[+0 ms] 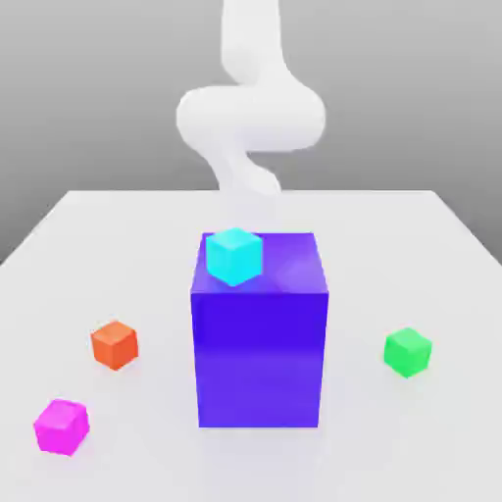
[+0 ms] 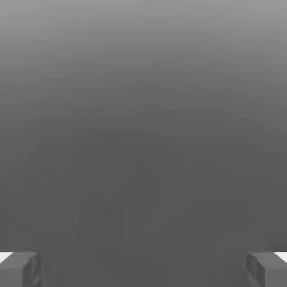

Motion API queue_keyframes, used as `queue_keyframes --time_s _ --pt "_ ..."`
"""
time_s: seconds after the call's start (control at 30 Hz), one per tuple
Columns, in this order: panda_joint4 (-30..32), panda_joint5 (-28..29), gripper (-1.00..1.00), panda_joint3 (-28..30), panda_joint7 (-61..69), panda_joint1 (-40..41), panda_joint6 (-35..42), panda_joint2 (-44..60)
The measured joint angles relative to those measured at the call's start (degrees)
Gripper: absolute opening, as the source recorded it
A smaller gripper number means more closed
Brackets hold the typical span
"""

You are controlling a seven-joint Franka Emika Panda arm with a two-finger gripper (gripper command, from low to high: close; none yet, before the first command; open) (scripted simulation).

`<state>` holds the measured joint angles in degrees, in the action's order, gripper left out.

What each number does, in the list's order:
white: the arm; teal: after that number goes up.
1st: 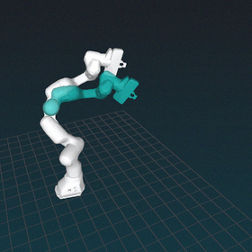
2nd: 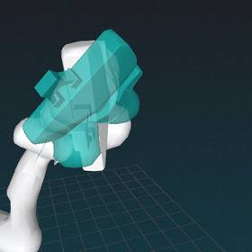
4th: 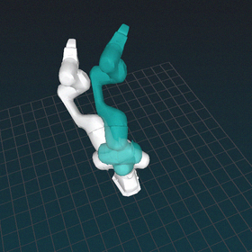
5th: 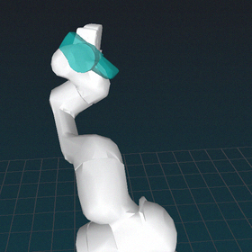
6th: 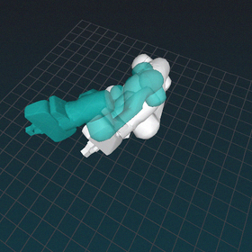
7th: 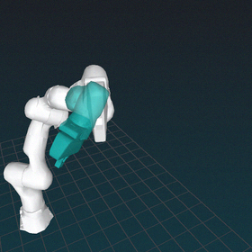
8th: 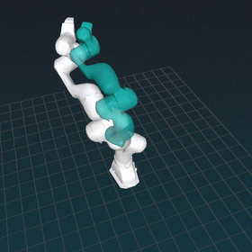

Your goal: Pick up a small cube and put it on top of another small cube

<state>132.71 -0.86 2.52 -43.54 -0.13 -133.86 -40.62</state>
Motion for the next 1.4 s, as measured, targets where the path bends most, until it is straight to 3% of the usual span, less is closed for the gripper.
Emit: queue_keyframes --time_s 0.6,0.87,1.03,1.07,1.27,1.4 --pt "6.66 -10.13 0.00 16.19 19.42 2.70 -14.85 37.74" --pt "9.62 -12.56 0.00 18.03 26.45 8.62 -21.67 53.99" --pt "7.82 -18.83 0.00 12.12 31.79 14.10 -28.86 64.35" --pt "7.50 -19.76 -1.00 11.02 32.52 15.01 -29.91 65.74" --pt "7.33 -20.16 -1.00 10.46 32.83 15.49 -30.36 66.42" --pt "8.79 -15.50 -1.00 14.18 29.33 12.74 -26.14 60.59"
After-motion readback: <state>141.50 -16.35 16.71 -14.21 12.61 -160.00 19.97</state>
